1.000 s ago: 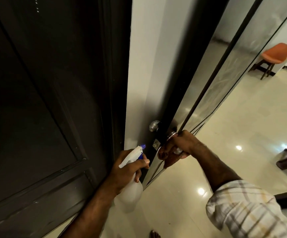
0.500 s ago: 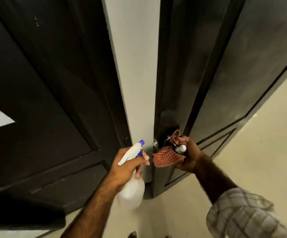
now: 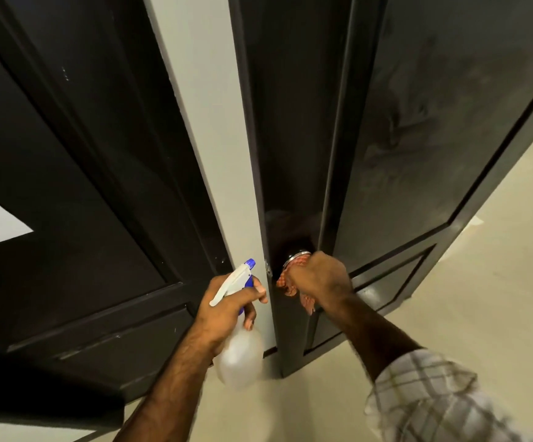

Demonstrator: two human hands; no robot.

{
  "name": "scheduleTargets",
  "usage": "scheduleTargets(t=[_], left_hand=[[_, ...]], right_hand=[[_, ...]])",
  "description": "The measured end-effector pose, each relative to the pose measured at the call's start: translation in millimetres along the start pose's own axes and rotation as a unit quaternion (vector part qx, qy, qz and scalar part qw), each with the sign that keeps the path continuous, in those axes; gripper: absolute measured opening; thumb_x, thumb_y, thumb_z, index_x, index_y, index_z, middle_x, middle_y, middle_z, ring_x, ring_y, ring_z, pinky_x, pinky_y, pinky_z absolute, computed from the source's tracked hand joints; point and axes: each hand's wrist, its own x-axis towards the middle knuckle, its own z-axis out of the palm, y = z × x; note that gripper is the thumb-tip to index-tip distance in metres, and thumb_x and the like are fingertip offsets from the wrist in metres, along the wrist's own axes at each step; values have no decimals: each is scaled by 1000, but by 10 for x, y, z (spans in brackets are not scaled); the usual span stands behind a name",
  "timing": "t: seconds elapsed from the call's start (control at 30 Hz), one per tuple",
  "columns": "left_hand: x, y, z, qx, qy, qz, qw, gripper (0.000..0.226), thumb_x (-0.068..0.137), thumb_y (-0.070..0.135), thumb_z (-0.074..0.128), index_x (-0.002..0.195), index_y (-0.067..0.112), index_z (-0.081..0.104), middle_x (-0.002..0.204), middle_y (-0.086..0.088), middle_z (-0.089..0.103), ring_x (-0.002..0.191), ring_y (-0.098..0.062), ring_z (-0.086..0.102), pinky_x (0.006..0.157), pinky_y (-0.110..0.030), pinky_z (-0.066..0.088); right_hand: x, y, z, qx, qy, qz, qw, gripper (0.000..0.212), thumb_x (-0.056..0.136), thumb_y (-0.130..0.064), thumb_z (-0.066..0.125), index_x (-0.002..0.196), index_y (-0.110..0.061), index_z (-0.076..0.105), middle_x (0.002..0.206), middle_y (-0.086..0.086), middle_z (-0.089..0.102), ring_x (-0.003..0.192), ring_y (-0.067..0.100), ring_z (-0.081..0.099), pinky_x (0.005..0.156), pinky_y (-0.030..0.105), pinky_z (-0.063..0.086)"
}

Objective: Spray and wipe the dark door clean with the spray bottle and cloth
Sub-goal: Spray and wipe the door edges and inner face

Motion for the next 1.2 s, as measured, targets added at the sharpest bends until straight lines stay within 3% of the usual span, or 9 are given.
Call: scheduleTargets(t=[0.07,0.2,0.3,0.43,0.6,0.73,0.9,1.0,1.2], left_hand=[[57,-34,-18,-7,-5,0,1000,60,77,37,78,119,-3,63,96,-19,76,54,-25,60,62,-37,56],[140,-95,-96,-31,-29,7,999,55,82,33,78,121,-1,63,96,-18,77,54,-26,59,63,-38,57],[173,-152,-205,-25,-67,29,997,4,94,18,77,96,15,77,93,-19,76,52,-27,56,61,-39,56],[178,-170,-386,-28,-101,25,994,20,86,26,77,93,6,75,91,-18,76,52,-31,52,63,-41,54],[161,-92,-534,-16,-123,34,992,21,84,26,76,88,6,75,88,-18,76,50,-33,51,63,-40,52],[162,-25,-587,-25,-122,54,991,24,86,24,74,88,1,74,87,-21,75,52,-34,50,60,-40,50],[145,-13,-531,-7,-87,52,995,24,86,26,73,88,2,74,88,-22,75,48,-30,53,59,-35,52],[100,-13,-440,-9,-53,47,997,26,85,26,73,89,0,74,88,-22,75,47,-29,53,57,-33,52],[10,-17,-249,-1,-5,36,999,26,85,24,74,91,-1,72,89,-24,74,47,-29,53,54,-31,50]], right_hand=[[-7,-74,125,-163,43,-67,983,34,93,-46,68,106,-14,68,86,0,59,80,22,64,67,35,47],[-131,-84,285,-109,136,-3,985,71,82,-57,83,132,-15,54,105,3,57,90,22,60,73,33,52],[-251,12,497,-111,228,-35,967,95,76,-55,89,148,-10,46,134,13,62,116,30,65,94,40,59],[-406,-26,640,-237,287,-49,927,96,85,-51,80,155,0,40,150,29,53,133,48,57,104,55,55],[-280,-174,197,-58,167,29,984,48,87,-53,78,115,-16,68,100,2,72,89,21,73,81,38,64],[-266,-209,-136,207,-40,97,973,18,86,-24,85,91,-19,68,101,11,73,91,29,72,95,49,63],[-188,33,-158,463,-187,124,858,17,91,-24,67,99,-10,72,91,13,75,87,30,67,75,41,58],[56,310,158,630,-306,95,707,32,92,-40,64,99,-9,71,83,11,69,73,28,68,58,31,54],[127,385,642,737,-386,71,550,75,55,-65,98,96,-9,70,80,11,71,67,31,74,44,34,58]])
